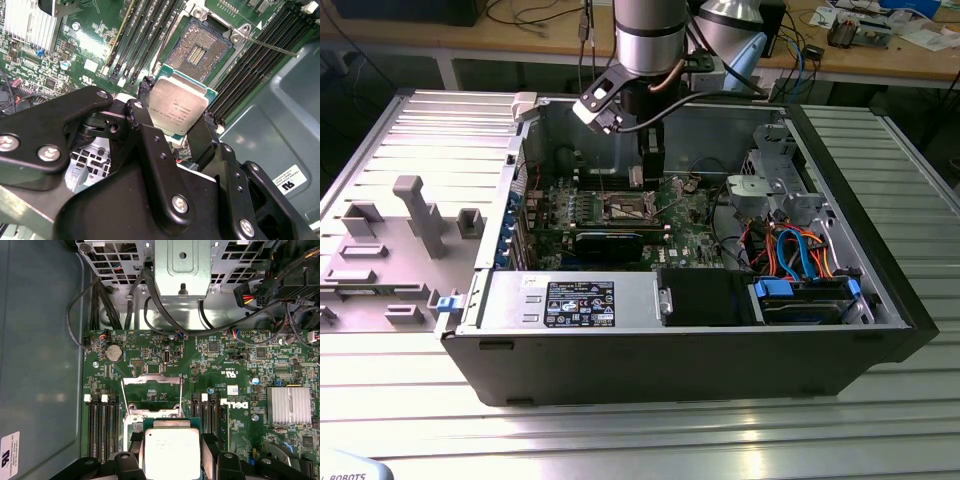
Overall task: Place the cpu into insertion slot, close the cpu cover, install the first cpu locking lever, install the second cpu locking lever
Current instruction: 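Place the cpu into insertion slot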
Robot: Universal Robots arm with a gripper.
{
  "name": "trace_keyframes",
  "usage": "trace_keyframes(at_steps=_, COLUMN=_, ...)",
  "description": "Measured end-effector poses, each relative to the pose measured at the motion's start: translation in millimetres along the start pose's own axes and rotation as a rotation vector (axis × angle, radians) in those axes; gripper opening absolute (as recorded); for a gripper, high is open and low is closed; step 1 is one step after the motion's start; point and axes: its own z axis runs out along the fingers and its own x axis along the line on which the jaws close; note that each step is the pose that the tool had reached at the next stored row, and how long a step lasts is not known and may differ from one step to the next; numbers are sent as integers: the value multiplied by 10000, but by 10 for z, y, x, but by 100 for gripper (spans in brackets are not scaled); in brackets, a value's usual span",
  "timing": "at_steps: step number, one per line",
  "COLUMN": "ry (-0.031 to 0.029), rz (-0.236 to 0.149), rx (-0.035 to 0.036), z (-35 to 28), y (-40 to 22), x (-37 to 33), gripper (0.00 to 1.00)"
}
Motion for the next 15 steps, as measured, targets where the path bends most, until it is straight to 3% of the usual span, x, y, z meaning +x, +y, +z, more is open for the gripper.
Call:
trace_keyframes(at_steps=3, ry=182, rz=17, rx=-1, z=26, y=-3, x=0, gripper=54)
trace_keyframes(at_steps=9, ry=181, rz=34, rx=0, z=90, y=-11, x=-1, gripper=54)
trace_keyframes(at_steps=15, ry=180, rz=47, rx=0, z=229, y=-27, x=0, gripper=54)
